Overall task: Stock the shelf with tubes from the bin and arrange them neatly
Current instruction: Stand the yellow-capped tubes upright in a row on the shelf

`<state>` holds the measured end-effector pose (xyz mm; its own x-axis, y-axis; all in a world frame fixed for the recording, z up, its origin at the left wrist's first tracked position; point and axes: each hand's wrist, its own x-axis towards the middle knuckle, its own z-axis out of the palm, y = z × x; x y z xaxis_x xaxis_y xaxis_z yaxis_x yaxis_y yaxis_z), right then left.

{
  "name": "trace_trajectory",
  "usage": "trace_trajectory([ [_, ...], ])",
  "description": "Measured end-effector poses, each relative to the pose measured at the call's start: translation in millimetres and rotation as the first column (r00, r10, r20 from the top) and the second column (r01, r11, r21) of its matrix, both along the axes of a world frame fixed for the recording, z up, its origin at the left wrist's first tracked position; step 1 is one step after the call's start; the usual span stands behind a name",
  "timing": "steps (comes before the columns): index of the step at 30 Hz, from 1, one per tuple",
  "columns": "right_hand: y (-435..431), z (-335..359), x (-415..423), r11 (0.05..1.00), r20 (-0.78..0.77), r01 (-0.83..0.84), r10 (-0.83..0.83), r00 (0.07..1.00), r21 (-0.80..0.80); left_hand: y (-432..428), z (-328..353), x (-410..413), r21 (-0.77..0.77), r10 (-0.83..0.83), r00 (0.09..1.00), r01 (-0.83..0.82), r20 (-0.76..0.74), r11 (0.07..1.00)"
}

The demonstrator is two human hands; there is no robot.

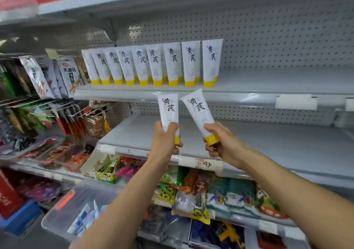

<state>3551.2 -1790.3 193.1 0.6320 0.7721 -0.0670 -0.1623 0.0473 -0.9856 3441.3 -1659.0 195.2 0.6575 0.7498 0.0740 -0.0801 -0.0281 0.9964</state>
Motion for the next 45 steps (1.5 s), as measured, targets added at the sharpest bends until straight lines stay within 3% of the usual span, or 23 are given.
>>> trace_trajectory([
  [4,-15.9,29.4,17.5,0.995,0.083,0.042,-0.049,0.995,0.095,-12.1,23.2,20.5,-0.029,0.002,0.997,0.0,0.071,1.0],
  [9,-20.7,70.7,43.5,0.97,0.203,0.178,-0.21,0.956,0.167,-18.6,52.5,48.5,0.143,-0.035,0.991,0.016,0.13,0.99],
  [17,-15.1,117.5,109.7,0.891,0.456,0.424,-0.449,0.768,0.163,-5.6,77.1,93.0,0.365,-0.087,0.993,0.051,0.081,0.93],
  [22,2.8,125.7,147.0,0.87,0.57,0.49,-0.427,0.702,0.05,9.4,80.6,116.2,0.367,-0.092,0.991,0.049,0.101,0.929],
  [29,38.7,118.5,184.8,0.843,0.638,0.532,-0.367,0.677,-0.08,33.3,81.7,136.3,0.402,-0.091,0.99,0.041,0.107,0.915],
  [35,57.0,113.2,211.4,0.798,0.671,0.594,-0.389,0.632,-0.098,44.2,82.2,146.9,0.437,-0.129,0.983,0.061,0.129,0.897],
  [45,65.4,111.3,226.3,0.797,0.652,0.589,-0.378,0.658,-0.132,51.2,84.2,156.1,0.432,-0.167,0.975,0.088,0.149,0.898],
])
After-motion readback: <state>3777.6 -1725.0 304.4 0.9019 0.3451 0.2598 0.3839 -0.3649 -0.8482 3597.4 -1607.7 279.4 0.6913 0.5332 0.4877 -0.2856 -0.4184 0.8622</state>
